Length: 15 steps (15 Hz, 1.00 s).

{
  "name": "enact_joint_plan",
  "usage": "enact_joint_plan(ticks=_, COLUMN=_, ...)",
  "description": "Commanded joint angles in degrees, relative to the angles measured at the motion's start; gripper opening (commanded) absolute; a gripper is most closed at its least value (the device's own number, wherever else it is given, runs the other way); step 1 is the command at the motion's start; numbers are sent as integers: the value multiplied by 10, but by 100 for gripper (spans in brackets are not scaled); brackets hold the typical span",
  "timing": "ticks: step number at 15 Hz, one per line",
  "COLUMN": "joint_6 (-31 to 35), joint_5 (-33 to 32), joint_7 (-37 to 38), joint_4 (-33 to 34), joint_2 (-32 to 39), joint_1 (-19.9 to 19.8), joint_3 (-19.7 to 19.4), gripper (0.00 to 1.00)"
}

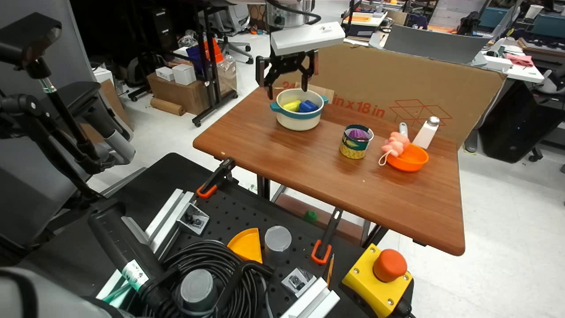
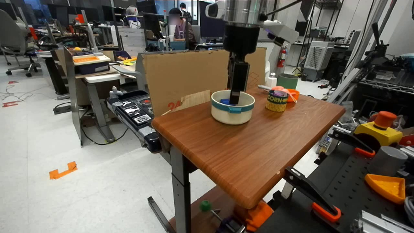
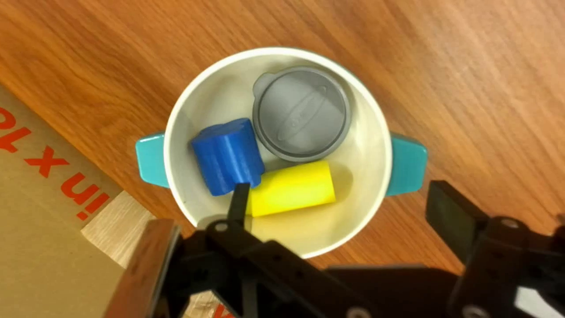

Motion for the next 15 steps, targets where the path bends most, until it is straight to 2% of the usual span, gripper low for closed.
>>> enact_joint_plan(ticks=1, joint_6=-23, joint_5=33, joint_7=-19, joint_4=0, joint_2=-17, joint_1=-16, joint_3=14, gripper=100)
enact_joint_plan(ticks=7, joint_6=-27, joint_5=65, joint_7=-34, joint_4=10, joint_2=-20, joint_1=-32, joint_3=12, gripper=100)
enact_joint_plan(ticks=15, joint_6=-46, joint_5=61, joint_7=-31, joint_4=23, joint_2=-8, joint_1=-35, joint_3=7, gripper=100)
